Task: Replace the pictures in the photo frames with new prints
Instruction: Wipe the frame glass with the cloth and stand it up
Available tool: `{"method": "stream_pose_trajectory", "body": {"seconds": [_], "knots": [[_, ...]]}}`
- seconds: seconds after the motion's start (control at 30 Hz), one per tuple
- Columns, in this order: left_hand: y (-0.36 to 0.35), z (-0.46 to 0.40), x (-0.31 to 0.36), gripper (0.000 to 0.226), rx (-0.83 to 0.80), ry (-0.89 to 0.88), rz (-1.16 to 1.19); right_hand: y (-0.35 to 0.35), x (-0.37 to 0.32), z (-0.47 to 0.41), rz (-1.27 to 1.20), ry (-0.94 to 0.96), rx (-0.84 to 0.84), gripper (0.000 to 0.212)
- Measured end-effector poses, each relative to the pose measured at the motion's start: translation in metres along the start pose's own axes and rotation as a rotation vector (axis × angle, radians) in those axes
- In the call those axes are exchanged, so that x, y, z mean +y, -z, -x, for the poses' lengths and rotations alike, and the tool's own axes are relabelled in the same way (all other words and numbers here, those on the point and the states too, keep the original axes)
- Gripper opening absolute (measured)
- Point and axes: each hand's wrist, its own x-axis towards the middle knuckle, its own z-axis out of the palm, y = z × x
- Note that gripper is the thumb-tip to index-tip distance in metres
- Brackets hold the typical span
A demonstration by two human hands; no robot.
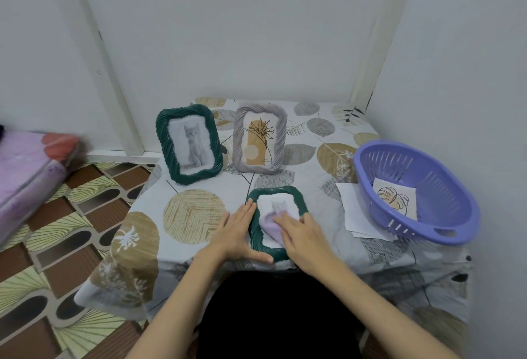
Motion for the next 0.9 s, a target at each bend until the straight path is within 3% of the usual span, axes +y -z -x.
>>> {"method": "stream_pose_trajectory", "body": {"seconds": [0.13, 0.2, 0.27, 0.37, 0.5, 0.6, 0.7, 0.8, 0.87, 0.9], "knots": [[0.002, 0.000, 0.001, 0.160, -0.031, 0.013, 0.031, 0.020, 0.023, 0.023, 0.041, -0.250, -0.175, 0.048], [0.008, 0.002, 0.004, 0.147, -0.065, 0.022, 0.104, 0.030, 0.029, 0.019, -0.214, -0.317, -0.233, 0.042], [0.015, 0.003, 0.013, 0.124, 0.005, 0.028, 0.239, 0.039, 0.033, 0.010, -0.569, -0.372, -0.135, 0.034], [0.029, 0.013, 0.042, 0.070, 0.250, 0.055, 0.688, 0.043, 0.027, -0.004, -0.987, -0.434, 0.019, 0.030], [0.029, 0.019, 0.063, 0.048, 0.094, 0.031, 1.366, 0.036, 0.000, -0.015, -1.239, -0.374, 0.024, 0.032], [0.030, 0.019, 0.048, 0.071, 0.268, 0.073, 1.238, 0.032, -0.010, -0.018, -1.182, -0.325, -0.093, 0.036], [0.041, 0.023, 0.012, 0.074, 0.346, 0.156, 1.049, 0.028, 0.005, -0.017, -0.868, -0.344, -0.029, 0.037], [0.042, 0.029, -0.026, 0.060, 0.374, 0.235, 0.510, 0.018, 0.028, -0.012, -0.518, -0.366, 0.039, 0.039], [0.032, 0.031, -0.038, 0.046, 0.278, 0.299, 0.076, 0.013, 0.033, -0.010, -0.346, -0.417, 0.001, 0.042], [0.026, 0.033, -0.041, 0.046, 0.222, 0.344, -0.014, 0.011, 0.033, -0.010, -0.257, -0.441, -0.026, 0.042]]}}
